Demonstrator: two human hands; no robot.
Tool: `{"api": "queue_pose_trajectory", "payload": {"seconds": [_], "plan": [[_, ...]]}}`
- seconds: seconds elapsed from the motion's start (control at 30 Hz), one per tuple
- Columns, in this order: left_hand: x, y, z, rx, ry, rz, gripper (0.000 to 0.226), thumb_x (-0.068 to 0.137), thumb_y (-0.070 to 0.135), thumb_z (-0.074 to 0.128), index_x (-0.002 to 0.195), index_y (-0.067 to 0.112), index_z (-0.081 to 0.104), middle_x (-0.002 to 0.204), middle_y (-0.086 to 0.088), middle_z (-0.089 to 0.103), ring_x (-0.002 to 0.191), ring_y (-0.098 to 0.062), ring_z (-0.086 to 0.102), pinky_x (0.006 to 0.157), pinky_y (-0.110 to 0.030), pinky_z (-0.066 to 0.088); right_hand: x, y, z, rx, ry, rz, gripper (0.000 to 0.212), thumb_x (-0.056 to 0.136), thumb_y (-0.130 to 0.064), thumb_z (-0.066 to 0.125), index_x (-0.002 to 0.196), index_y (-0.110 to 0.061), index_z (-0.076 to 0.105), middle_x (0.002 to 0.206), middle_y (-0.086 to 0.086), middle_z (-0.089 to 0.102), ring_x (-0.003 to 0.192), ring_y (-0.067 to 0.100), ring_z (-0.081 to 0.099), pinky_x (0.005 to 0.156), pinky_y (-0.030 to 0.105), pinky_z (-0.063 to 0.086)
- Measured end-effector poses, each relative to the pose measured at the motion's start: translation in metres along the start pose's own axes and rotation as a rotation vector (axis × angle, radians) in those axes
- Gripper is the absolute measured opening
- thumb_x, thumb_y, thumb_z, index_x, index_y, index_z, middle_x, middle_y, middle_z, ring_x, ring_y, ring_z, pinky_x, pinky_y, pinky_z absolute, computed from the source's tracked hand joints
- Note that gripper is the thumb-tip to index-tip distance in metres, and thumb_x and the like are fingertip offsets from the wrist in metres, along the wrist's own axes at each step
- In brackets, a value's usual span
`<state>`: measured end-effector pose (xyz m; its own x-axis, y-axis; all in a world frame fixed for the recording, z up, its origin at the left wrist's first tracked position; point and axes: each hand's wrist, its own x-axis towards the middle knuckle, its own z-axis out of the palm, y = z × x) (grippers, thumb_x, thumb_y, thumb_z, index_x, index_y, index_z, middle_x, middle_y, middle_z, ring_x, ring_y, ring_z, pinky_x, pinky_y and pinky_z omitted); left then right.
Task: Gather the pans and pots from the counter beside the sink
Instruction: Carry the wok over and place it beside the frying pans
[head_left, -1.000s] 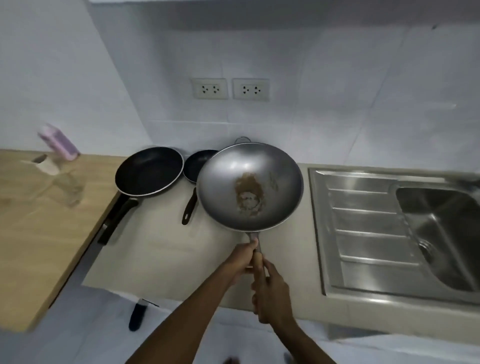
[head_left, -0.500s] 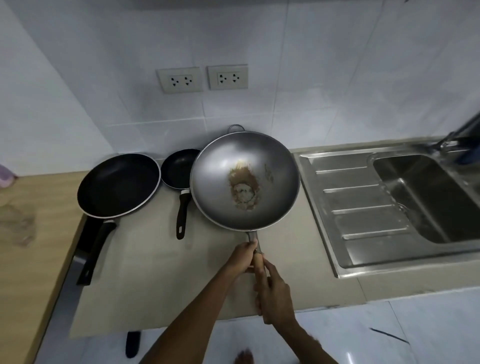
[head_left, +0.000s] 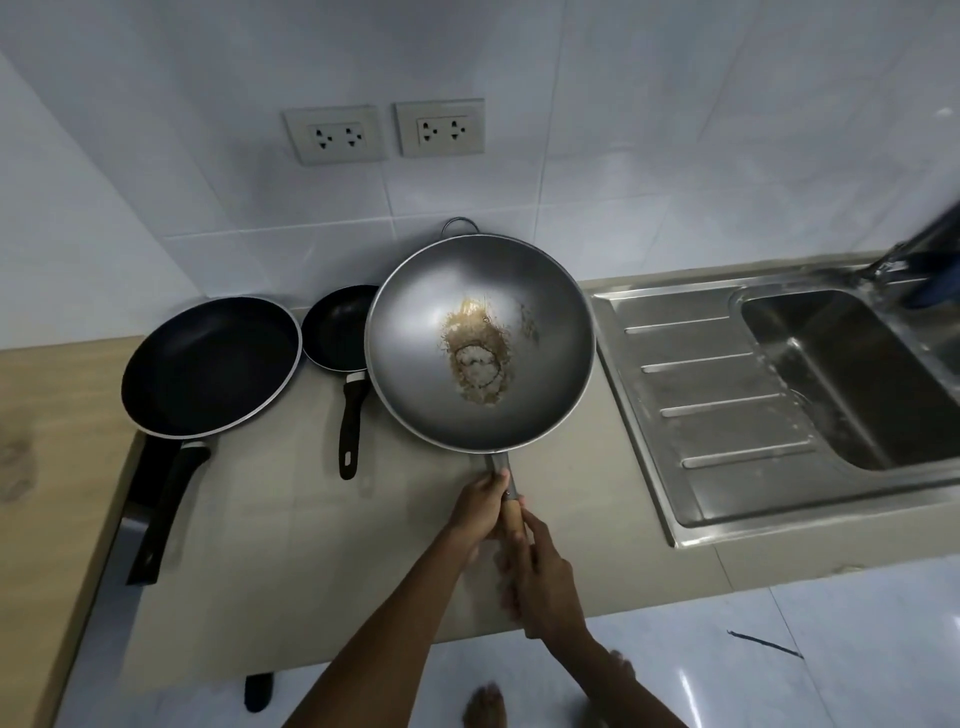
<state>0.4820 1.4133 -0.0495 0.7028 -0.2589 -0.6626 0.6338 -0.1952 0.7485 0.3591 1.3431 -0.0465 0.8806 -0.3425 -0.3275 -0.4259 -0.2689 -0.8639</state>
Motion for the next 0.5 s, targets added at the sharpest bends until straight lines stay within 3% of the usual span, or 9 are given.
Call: {"api": "queue_pose_trajectory", "payload": {"seconds": [0.1, 0.2, 0.37, 0.5], "plan": [[0.0, -0.001, -0.001, 0.058, 0.058, 0.051, 0.031, 0.104, 0.037, 0.051, 0.088, 0.019, 0.071, 0.1, -0.015, 0.079, 0.09, -0.028, 0.077, 0.088, -0.046, 0.062, 0.003, 0.004, 0.001, 0.015, -0.019, -0.005, 0.052, 0.1, -0.054, 0.032, 0.148, -0.035, 0.038, 0.106, -0.005, 0.074, 0.081, 0.01, 0.073, 0.07, 0.023, 0.061], [-0.003, 0.0, -0.001, 0.088, 0.071, 0.067, 0.034, 0.104, 0.039, 0.051, 0.094, 0.015, 0.073, 0.102, -0.014, 0.079, 0.095, -0.028, 0.076, 0.09, -0.047, 0.062, 0.005, 0.008, 0.0, 0.003, -0.016, 0.004, 0.044, 0.105, -0.049, 0.035, 0.147, -0.038, 0.039, 0.107, -0.008, 0.075, 0.084, 0.004, 0.073, 0.068, 0.014, 0.058], [-0.008, 0.002, -0.002, 0.119, 0.07, 0.054, 0.044, 0.103, 0.042, 0.05, 0.114, 0.005, 0.07, 0.112, -0.016, 0.076, 0.105, -0.032, 0.072, 0.097, -0.051, 0.057, 0.003, 0.009, 0.0, 0.017, -0.028, 0.03, 0.044, 0.102, -0.049, 0.04, 0.144, -0.034, 0.042, 0.098, -0.019, 0.071, 0.079, -0.007, 0.07, 0.058, 0.008, 0.053], [-0.012, 0.004, -0.001, 0.13, 0.077, 0.072, 0.037, 0.103, 0.037, 0.053, 0.112, 0.005, 0.069, 0.114, -0.018, 0.074, 0.105, -0.033, 0.071, 0.096, -0.054, 0.057, 0.002, 0.011, -0.001, 0.045, -0.027, 0.023, 0.038, 0.105, -0.04, 0.043, 0.142, -0.034, 0.043, 0.094, -0.019, 0.071, 0.079, -0.006, 0.07, 0.053, 0.011, 0.053]]}}
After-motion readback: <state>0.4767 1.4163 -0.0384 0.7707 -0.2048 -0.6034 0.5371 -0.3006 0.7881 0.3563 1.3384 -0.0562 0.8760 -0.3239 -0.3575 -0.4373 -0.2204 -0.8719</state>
